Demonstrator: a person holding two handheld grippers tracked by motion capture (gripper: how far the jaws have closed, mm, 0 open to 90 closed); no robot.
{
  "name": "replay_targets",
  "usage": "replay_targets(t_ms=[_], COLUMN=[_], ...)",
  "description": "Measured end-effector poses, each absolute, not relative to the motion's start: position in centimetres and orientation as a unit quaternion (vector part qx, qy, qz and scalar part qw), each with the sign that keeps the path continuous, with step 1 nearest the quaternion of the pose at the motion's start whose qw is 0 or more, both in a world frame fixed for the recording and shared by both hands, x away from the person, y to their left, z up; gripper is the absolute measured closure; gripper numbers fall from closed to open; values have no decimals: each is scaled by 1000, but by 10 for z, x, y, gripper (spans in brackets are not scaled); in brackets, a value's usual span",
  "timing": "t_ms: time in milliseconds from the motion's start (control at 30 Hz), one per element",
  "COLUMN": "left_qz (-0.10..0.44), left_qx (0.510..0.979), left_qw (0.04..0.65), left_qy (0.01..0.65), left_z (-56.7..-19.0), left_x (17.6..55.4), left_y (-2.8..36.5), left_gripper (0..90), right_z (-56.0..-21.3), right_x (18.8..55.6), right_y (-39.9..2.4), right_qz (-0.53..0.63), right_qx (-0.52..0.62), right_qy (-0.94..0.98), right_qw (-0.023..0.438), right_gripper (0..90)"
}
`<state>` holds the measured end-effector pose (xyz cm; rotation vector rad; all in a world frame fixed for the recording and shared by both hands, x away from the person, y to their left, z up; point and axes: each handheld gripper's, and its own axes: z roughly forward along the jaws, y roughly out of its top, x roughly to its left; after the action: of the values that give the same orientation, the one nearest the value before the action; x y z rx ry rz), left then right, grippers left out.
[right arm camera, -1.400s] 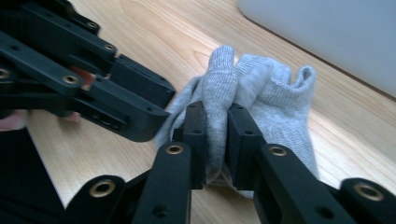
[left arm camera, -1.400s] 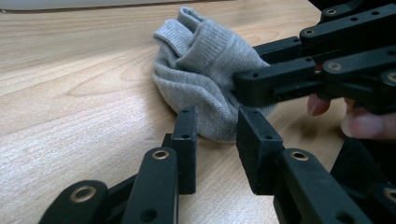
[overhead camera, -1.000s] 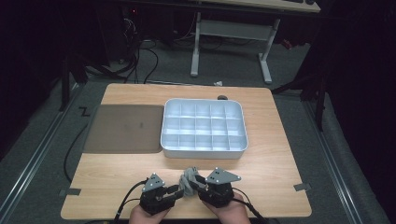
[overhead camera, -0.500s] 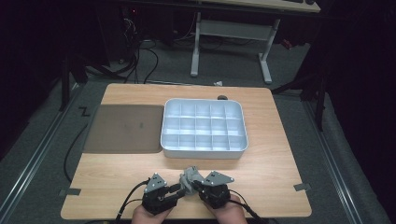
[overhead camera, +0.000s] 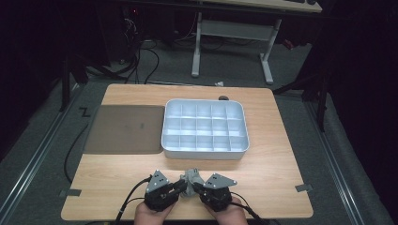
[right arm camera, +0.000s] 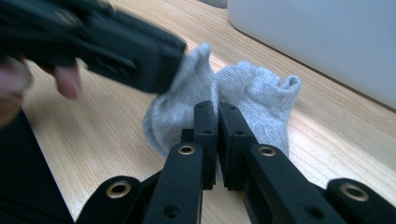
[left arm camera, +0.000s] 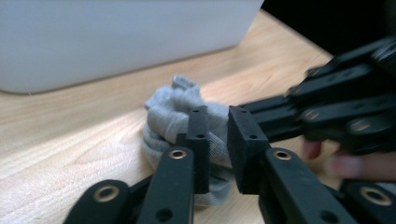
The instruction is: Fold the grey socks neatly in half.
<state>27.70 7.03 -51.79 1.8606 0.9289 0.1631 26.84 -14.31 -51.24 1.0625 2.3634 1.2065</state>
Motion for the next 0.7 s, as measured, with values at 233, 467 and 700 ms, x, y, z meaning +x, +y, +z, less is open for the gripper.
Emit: replay_targets(t_ms=[233,467,700], left_qz=[52,42,-18], left_qx=[781,782,753], left_qw=[472,468,491], left_qy=[406,409,438], left_z=[-535,-535,-539], left_x=[280,282,290], left_y=[73,74,86], left_gripper=[877,893,887], right_z=[-506,-502,-516], right_x=[267,264,266], right_y=[-146,-133,-132], right_qz=[440,457,453], right_qx=[368,351,360], right_qy=[808,810,812], right_qw=[133,107,81], right_gripper=[872,871,871])
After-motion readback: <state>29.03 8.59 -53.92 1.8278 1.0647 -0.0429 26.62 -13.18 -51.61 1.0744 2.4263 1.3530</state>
